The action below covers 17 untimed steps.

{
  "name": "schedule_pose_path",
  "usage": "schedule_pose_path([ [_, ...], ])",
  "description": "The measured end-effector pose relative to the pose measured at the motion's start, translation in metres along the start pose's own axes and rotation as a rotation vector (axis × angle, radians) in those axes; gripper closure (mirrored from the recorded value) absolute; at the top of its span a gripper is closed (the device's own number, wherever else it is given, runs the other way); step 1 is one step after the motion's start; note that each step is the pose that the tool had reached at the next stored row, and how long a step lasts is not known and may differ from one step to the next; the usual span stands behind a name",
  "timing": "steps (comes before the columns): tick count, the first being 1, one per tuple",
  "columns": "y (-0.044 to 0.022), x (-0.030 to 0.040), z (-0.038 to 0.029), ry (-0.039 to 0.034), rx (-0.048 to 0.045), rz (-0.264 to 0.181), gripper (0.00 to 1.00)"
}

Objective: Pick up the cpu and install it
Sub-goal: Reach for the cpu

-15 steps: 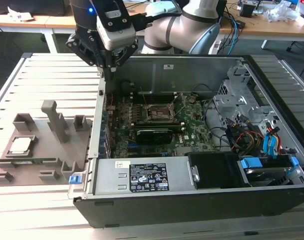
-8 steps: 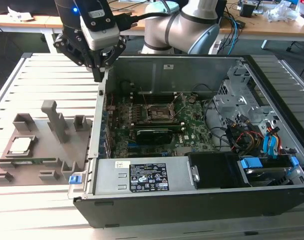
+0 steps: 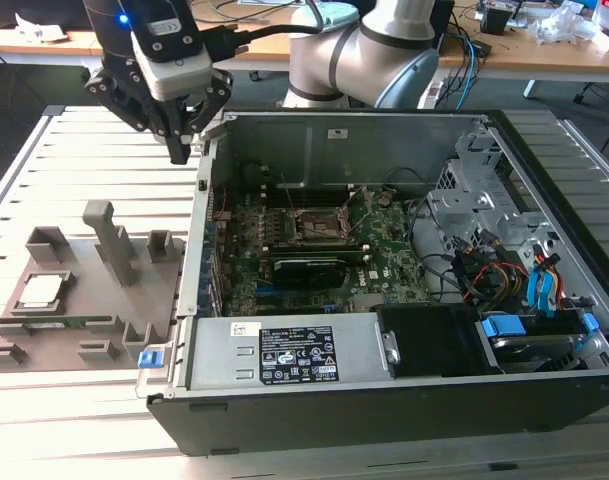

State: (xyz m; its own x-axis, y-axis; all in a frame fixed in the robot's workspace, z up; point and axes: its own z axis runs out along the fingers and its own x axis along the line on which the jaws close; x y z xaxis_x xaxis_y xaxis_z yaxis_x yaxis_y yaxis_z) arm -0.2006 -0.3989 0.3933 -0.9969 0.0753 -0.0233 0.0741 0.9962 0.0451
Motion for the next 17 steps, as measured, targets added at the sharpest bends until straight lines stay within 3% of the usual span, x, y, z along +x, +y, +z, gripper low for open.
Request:
schedule_pose_path([
  [5, -0.0008, 0.0109, -0.0003, 0.0000, 0.0000, 0.000, 0.89],
  [17, -0.0022, 0.0292, -0.0007, 0.0000, 0.0000, 0.000, 0.89],
])
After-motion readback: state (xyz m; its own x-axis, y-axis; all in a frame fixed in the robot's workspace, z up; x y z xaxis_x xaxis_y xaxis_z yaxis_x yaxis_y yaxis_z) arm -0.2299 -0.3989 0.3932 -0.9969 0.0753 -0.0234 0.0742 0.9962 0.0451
